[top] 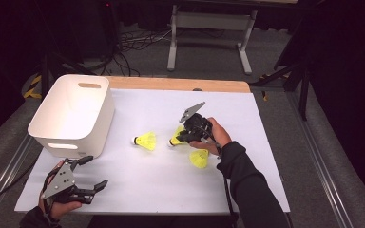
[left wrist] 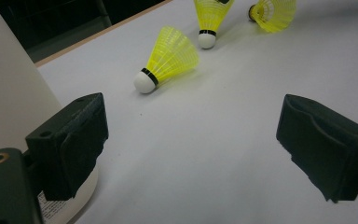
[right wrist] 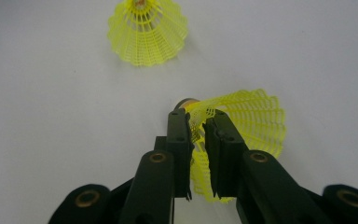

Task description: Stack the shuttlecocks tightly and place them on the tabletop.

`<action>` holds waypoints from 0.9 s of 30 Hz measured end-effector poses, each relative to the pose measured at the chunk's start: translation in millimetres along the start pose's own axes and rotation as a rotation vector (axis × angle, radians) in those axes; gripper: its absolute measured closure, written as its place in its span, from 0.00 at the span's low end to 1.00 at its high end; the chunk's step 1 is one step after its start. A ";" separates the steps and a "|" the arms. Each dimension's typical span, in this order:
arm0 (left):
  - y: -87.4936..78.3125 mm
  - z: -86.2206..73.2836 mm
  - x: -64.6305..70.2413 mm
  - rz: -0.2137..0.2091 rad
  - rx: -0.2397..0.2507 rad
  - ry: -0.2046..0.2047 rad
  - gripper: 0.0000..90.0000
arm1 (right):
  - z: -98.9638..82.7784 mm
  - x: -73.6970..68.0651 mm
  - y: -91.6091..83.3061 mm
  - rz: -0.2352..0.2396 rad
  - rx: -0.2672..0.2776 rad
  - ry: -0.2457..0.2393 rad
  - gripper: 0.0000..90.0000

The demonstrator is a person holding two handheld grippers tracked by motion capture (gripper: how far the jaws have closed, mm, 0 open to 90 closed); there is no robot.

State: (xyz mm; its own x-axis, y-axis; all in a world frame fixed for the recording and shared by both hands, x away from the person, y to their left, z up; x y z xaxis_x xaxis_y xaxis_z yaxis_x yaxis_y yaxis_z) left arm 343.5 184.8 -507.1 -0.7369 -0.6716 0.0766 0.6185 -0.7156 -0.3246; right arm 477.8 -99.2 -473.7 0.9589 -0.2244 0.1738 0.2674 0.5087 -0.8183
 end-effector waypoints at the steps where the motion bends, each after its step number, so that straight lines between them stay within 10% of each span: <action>1: 0.1 0.0 0.0 0.000 0.000 0.001 0.11 | -2.7 -0.7 0.4 0.005 -0.007 -0.003 0.90; 16: 2.3 -2.6 0.7 -0.004 -0.019 0.005 0.10 | -24.2 -8.4 7.9 0.013 -0.069 0.025 0.96; 27: 3.4 -3.1 -0.5 0.004 -0.023 0.003 0.10 | -30.7 -10.8 5.3 0.021 -0.033 0.076 0.75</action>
State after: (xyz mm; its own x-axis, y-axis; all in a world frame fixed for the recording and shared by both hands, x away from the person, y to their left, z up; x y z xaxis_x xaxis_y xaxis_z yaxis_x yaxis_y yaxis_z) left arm 345.1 183.3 -511.1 -0.7355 -0.6736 0.0726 0.6148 -0.7086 -0.3462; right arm 466.0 -119.6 -496.8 0.9538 -0.2774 0.1157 0.2433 0.4862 -0.8393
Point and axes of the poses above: each handheld gripper's, and its own axes: y roughly forward along the jaws, z roughly out of its top, x roughly to its right, the point moved 9 cm from there along y, roughly forward along the jaws, and after that the axes turned 14 degrees about -y, right-handed, at the moved point
